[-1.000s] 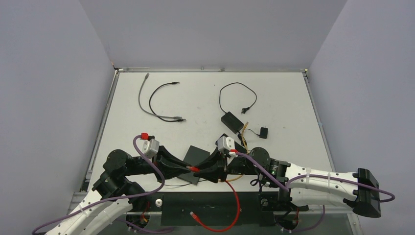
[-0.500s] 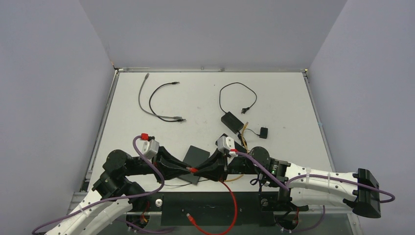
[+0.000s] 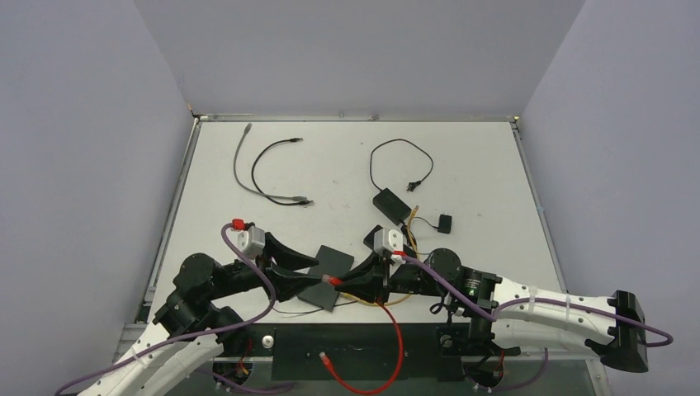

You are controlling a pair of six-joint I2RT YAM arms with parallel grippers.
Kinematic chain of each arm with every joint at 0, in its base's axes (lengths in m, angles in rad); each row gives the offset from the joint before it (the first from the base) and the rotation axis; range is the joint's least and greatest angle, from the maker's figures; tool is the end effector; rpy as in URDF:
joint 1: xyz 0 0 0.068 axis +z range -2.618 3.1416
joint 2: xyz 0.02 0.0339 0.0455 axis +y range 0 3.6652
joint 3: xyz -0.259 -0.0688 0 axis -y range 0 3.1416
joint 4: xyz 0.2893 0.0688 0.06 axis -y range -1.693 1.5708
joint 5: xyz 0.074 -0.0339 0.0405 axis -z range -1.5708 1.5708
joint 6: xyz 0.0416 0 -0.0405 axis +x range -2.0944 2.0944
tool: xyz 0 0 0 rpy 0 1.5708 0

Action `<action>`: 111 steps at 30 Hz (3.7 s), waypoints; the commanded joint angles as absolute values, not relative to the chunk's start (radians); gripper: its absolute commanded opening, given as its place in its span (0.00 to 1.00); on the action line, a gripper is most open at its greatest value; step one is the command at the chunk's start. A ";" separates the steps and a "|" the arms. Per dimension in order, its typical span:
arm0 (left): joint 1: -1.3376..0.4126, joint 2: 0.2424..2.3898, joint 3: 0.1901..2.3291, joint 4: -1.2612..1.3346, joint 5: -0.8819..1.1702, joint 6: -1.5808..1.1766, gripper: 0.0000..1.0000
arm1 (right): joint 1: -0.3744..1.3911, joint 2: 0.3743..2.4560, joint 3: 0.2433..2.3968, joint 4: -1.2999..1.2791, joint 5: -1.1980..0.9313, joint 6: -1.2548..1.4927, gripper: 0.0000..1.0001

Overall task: Insert the plug into the switch port
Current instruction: Adjust the connector, then insert the connector into the switch port.

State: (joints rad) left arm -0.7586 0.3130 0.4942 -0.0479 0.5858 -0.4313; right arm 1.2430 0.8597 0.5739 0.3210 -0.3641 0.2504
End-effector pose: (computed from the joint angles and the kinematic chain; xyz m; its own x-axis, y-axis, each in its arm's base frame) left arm 0.0967 -0.1233 0.3188 -0.3183 -0.1783 -0.9311 0.9223 0.1688 -0.3476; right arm 0.0691 0.2493 0.2897 -0.2366 0.0233 -0.9713 -0.9709 -0.0432 0.2355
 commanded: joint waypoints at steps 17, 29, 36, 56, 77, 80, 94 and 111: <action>-0.759 0.508 0.493 -0.244 -0.164 -0.590 0.51 | 1.346 0.881 0.512 -0.068 0.208 0.288 0.00; -0.758 0.632 0.430 -0.205 -0.233 -0.594 0.52 | 1.409 1.060 0.485 -0.045 0.483 0.325 0.00; -0.757 0.700 0.401 -0.146 -0.232 -0.598 0.52 | 1.420 1.173 0.479 0.029 0.543 0.331 0.00; -0.684 0.894 0.336 0.066 -0.081 -0.606 0.52 | 1.394 1.346 0.454 0.216 0.493 0.289 0.00; -0.672 1.011 0.310 0.152 -0.001 -0.599 0.51 | 1.358 1.450 0.477 0.297 0.390 0.261 0.00; -0.671 1.024 0.306 0.161 0.000 -0.597 0.51 | 1.357 1.464 0.483 0.304 0.383 0.261 0.00; -0.672 1.064 0.296 0.183 0.039 -0.591 0.51 | 1.349 1.472 0.491 0.328 0.404 0.259 0.00; -0.671 1.087 0.298 0.196 0.059 -0.586 0.50 | 1.348 1.475 0.493 0.362 0.402 0.248 0.00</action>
State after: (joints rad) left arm -0.6777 1.0813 0.2958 0.1329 0.0402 -0.5957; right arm 1.3544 1.4700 0.4622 0.2897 0.3885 0.2466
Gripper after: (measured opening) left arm 0.508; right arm 0.120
